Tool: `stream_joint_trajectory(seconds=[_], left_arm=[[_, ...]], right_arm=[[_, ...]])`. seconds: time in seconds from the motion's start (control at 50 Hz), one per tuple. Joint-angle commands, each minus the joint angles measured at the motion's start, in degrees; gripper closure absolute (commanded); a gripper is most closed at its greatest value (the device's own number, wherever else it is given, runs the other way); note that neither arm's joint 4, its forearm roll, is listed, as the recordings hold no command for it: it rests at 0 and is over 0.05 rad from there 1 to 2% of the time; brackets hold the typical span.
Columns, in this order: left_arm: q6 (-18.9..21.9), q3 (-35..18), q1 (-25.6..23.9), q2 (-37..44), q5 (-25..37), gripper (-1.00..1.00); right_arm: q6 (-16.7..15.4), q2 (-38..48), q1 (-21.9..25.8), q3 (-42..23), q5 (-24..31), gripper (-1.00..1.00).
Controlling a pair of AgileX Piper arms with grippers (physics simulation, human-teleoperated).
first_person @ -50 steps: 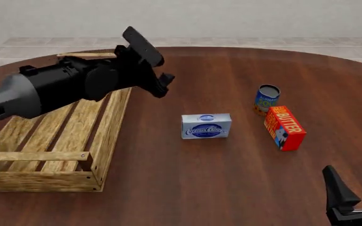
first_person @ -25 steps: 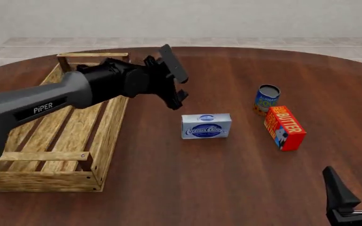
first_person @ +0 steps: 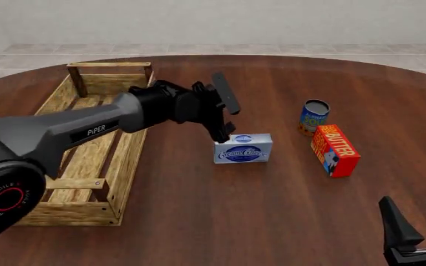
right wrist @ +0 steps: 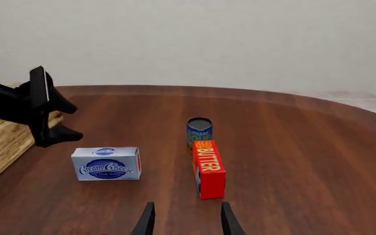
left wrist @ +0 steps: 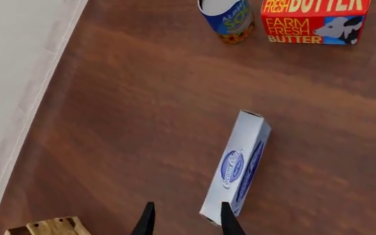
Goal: Pick up the cream cheese and put it in the tray.
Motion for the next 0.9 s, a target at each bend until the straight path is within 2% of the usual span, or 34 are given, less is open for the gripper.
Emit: stream_joint_trajectory(seconds=[0.02,0.2,0.24,0.28,0.42,0.9], left_arm=[[0.4,-0.3,-1.7,2.7,-0.4,-1.00],[1.4,-3.0,-1.2,4.2,1.6,-1.00],[2.0,-1.8,-2.1,3.6,0.8,-1.00],[1.1,-3.2,-1.8,4.4,2.1,-1.00],[4.2,-4.6,0.3,6.5,1.8,-1.00],[3.0,-2.8,-2.3,6.7,3.2,-1.00]], right_arm=[[0.3,-0.4,0.0,0.0,0.4,-1.00],[0.8,-0.2,0.1,0.0,0.2,-1.00],[0.8,-0.1,0.1,0.0,0.1,-1.00],[0.9,-0.1,0.1,0.0,0.2,-1.00],[1.0,0.2,0.2,0.0,-0.1,-1.00],[1.2,1.3,0.4,0.0,-0.7,-1.00]])
